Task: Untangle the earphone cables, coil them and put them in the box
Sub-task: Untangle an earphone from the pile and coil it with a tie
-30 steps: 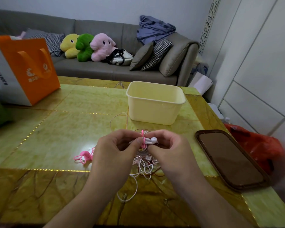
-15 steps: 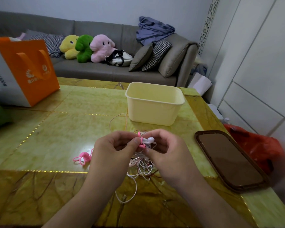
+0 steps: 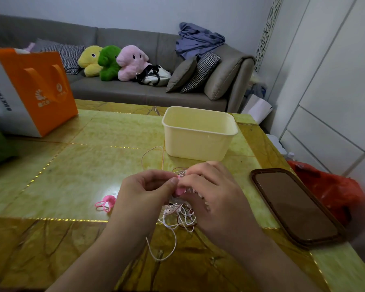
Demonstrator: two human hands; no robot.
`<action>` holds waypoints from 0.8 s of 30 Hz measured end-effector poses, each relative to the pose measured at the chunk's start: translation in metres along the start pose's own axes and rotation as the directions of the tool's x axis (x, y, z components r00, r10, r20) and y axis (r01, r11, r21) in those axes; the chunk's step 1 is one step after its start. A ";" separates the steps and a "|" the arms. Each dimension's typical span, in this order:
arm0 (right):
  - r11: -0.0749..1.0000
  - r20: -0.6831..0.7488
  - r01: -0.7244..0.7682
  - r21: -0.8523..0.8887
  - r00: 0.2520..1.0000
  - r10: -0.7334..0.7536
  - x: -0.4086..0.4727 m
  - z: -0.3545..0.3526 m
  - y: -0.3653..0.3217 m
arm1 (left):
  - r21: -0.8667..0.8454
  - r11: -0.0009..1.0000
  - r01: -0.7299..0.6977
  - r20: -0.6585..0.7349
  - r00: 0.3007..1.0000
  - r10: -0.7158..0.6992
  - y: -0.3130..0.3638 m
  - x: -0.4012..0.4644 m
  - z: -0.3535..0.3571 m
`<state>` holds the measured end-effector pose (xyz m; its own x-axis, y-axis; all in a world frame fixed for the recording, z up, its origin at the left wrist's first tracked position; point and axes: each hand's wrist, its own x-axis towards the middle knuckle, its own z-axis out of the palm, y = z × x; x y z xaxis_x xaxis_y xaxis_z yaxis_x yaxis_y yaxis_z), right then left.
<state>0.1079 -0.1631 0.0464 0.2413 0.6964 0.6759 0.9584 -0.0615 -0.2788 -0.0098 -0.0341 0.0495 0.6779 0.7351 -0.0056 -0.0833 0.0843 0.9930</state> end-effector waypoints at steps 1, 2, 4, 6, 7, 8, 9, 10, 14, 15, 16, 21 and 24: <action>1.000 -0.015 -0.010 0.026 1.000 0.010 0.000 0.001 0.000 | -0.001 1.000 0.000 0.004 1.000 0.000 0.000 0.000 0.000; 0.998 -0.029 -0.034 0.061 0.999 0.035 0.000 0.003 0.000 | -0.004 1.000 0.001 0.007 1.000 -0.001 0.000 0.000 0.001; 0.978 -0.054 -0.132 0.160 0.988 0.143 0.000 0.005 -0.002 | -0.006 1.000 0.002 0.020 1.000 -0.002 0.001 0.000 0.002; 0.905 -0.050 -0.290 0.309 0.946 0.320 0.002 0.005 -0.005 | 0.006 1.000 0.003 0.035 0.999 -0.003 0.000 -0.001 0.004; 0.844 -0.021 -0.366 0.392 0.913 0.406 0.002 0.004 -0.006 | 0.007 1.000 0.004 0.037 0.999 -0.004 0.000 -0.001 0.004; 0.779 0.019 -0.427 0.459 0.881 0.472 0.003 0.003 -0.007 | 0.006 1.000 0.002 0.035 0.999 -0.002 0.000 -0.002 0.004; 0.730 0.054 -0.466 0.500 0.858 0.510 0.003 0.002 -0.009 | 0.008 1.000 -0.002 0.031 1.000 0.002 0.001 -0.002 0.005; 0.702 0.080 -0.487 0.519 0.846 0.528 0.004 0.000 -0.009 | 0.011 1.000 -0.006 0.029 1.000 0.005 0.001 -0.003 0.005; 0.619 0.147 -0.529 0.581 0.816 0.559 0.005 -0.004 -0.012 | 0.010 1.000 -0.017 0.031 0.999 0.017 0.003 -0.005 0.006; 0.604 0.158 -0.544 0.582 0.804 0.573 0.006 -0.004 -0.011 | 0.006 1.000 -0.016 0.030 0.999 0.016 0.003 -0.006 0.006; 0.598 0.164 -0.558 0.575 0.795 0.584 0.006 -0.004 -0.011 | 0.005 1.000 -0.017 0.028 0.999 0.017 0.003 -0.006 0.006; 0.592 0.151 -0.594 0.545 0.764 0.627 0.007 -0.004 -0.009 | 0.009 1.000 -0.029 0.020 0.999 0.029 0.001 -0.007 0.007; 0.554 0.165 -0.608 0.569 0.744 0.647 0.008 -0.006 -0.009 | 0.011 0.998 -0.060 0.020 0.998 0.060 0.000 -0.007 0.008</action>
<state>0.1024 -0.1612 0.0578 0.7745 0.5967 0.2099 0.2976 -0.0509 -0.9533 -0.0094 -0.0446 0.0507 0.6863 0.7252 0.0566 -0.1162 0.0324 0.9927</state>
